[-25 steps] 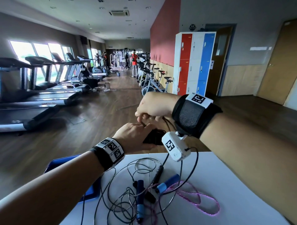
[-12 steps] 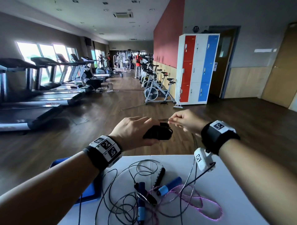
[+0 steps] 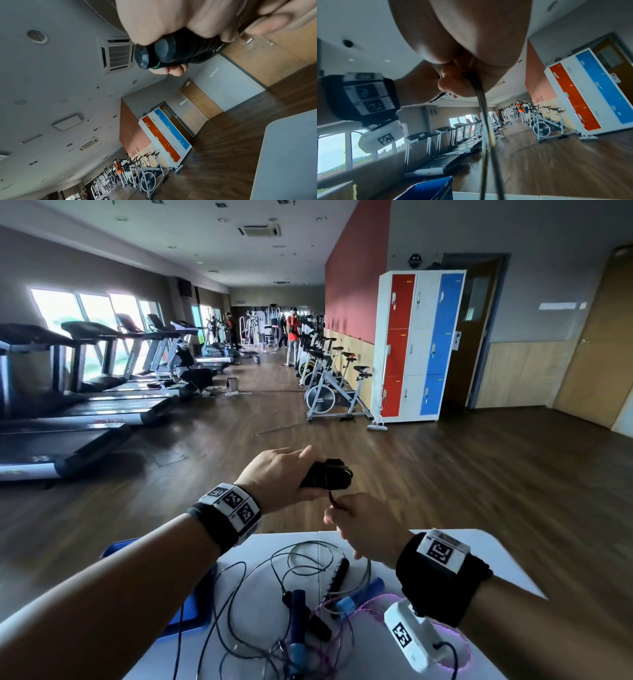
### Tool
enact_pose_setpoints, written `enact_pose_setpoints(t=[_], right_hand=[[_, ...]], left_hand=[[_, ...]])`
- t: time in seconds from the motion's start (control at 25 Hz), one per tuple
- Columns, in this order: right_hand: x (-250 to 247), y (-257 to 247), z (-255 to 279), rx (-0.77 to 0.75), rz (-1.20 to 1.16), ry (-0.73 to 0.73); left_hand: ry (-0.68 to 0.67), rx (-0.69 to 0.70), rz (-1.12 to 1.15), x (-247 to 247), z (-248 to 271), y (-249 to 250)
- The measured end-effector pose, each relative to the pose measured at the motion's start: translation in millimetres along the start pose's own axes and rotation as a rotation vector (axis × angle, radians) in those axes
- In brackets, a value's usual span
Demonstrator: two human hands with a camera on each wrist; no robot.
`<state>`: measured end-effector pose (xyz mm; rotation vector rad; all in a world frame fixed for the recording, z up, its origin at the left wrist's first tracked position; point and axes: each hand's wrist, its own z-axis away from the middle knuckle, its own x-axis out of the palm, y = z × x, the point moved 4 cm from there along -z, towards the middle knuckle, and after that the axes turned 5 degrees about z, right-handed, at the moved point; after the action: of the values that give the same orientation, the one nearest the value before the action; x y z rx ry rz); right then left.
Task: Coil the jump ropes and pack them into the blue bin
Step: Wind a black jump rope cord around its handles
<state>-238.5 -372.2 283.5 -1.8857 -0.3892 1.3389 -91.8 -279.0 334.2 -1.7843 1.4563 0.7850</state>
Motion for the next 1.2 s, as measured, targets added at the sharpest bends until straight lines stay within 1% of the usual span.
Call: enact_pose_setpoints(t=[0.08, 0.24, 0.36, 0.48, 0.64, 0.76, 0.84, 0.96, 1.08, 1.2], right_hand=[[-9, -13, 5, -0.019, 0.144, -0.037], [-24, -41, 7, -0.135, 0.421, -0.057], [-36, -60, 5, -0.170, 0.540, -0.093], [-65, -82, -8, -0.209, 0.594, -0.009], [-99, -94, -36, -0.265, 0.587, 0.000], [-116, -86, -59, -0.259, 0.587, 0.007], [-124, -72, -73, -0.234, 0.565, -0.011], [-128, -50, -84, -0.200, 0.451, -0.055], [-122, -29, -81, -0.159, 0.201, -0.081], [-105, 0, -77, -0.077, -0.098, -0.092]], left_hand=[[-0.043, -0.029, -0.007, 4, -1, -5], [-0.113, -0.068, -0.040, 7, -5, -6], [-0.170, -0.094, -0.083, 12, -7, 1], [-0.226, -0.110, -0.113, 17, 0, 5], [-0.185, -0.111, -0.017, 14, 5, 9], [-0.089, -0.064, 0.069, 6, 3, 19], [0.000, 0.001, 0.119, 1, 2, 27], [0.071, 0.063, 0.184, -6, 1, 37], [0.133, 0.084, 0.195, -18, -2, 42], [0.136, 0.086, 0.195, -30, -7, 48]])
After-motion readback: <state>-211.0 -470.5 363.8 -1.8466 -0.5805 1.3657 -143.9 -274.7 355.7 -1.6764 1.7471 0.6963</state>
